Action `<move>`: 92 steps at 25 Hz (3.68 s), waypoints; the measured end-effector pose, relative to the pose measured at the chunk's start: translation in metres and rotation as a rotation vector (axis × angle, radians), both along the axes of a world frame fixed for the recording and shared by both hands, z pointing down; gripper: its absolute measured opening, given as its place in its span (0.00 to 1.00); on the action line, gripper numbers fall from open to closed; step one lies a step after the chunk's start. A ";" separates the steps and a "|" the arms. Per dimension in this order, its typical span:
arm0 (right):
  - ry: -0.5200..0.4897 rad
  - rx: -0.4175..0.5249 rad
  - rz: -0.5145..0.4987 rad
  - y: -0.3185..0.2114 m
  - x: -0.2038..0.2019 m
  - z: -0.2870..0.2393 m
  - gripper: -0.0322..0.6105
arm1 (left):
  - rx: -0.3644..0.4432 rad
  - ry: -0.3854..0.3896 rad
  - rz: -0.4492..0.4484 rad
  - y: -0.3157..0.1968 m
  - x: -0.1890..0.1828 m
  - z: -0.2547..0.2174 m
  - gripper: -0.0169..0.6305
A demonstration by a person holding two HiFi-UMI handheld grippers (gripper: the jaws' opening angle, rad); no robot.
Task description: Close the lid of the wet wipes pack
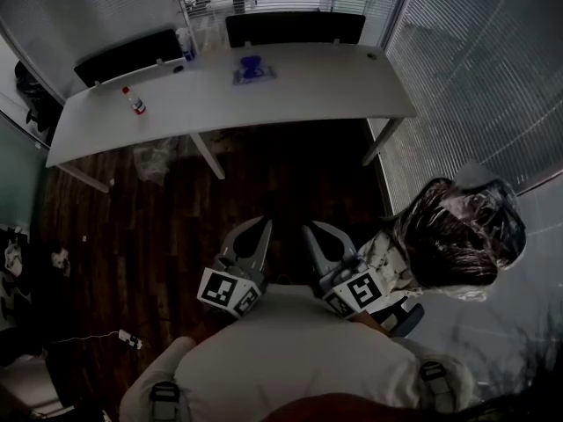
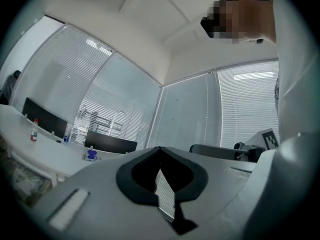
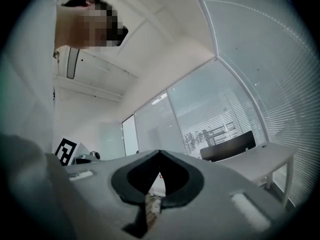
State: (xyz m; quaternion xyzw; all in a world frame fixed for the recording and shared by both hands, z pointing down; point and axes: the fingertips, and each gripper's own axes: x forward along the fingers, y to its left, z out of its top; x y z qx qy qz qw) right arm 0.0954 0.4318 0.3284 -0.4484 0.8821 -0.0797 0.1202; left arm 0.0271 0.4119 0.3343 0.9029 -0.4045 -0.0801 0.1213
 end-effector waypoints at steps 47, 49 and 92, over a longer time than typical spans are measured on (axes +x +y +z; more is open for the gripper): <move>0.055 0.021 0.025 -0.435 -0.097 -0.006 0.05 | 0.018 0.026 -0.021 -0.431 -0.104 -0.002 0.03; 0.058 0.019 0.031 -0.444 -0.093 -0.006 0.05 | 0.017 0.022 -0.016 -0.440 -0.101 0.000 0.03; 0.117 0.025 -0.030 -0.502 -0.030 -0.004 0.05 | -0.038 -0.053 -0.034 -0.487 -0.031 0.011 0.03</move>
